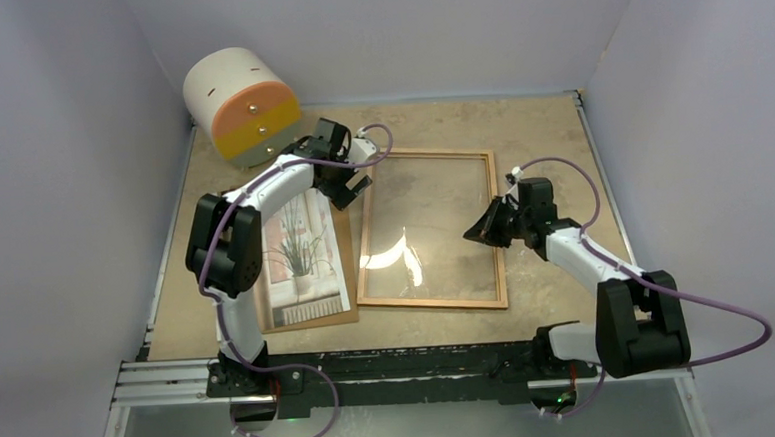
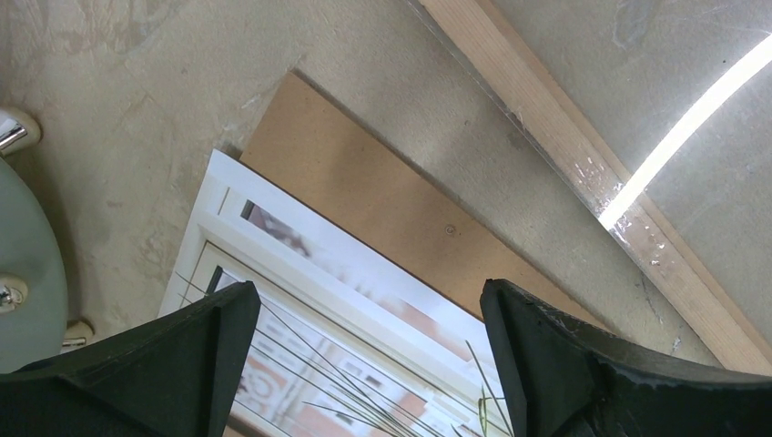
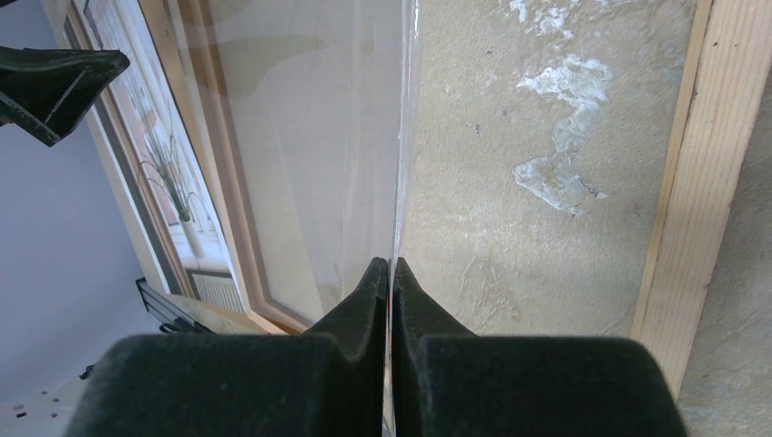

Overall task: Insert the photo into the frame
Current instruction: Adjust the photo frame item on the photo frame.

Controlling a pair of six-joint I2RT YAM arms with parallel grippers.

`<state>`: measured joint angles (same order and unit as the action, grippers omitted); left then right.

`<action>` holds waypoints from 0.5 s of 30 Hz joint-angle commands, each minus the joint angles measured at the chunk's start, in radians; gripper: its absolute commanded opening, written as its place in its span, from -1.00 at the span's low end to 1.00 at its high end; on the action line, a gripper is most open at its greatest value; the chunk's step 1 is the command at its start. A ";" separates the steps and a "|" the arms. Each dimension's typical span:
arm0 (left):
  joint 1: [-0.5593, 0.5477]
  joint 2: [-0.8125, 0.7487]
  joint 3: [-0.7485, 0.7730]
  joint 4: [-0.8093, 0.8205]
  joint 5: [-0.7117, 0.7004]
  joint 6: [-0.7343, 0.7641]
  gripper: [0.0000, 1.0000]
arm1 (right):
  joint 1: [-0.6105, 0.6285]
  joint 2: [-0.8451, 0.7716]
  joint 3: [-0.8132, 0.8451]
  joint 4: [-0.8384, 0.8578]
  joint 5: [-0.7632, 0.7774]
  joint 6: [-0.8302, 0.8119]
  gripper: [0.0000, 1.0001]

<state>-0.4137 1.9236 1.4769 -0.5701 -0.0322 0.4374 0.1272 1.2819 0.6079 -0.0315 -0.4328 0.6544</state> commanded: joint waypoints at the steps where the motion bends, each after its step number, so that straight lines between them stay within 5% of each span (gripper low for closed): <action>1: -0.002 0.011 -0.004 0.009 0.008 -0.012 0.98 | -0.012 -0.031 0.028 -0.019 0.040 -0.003 -1.00; 15: -0.003 0.011 -0.007 0.013 0.011 -0.008 0.97 | -0.034 -0.041 -0.020 0.018 0.032 0.028 -1.00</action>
<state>-0.4137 1.9339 1.4738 -0.5701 -0.0303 0.4377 0.1032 1.2663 0.6037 -0.0315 -0.4286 0.6720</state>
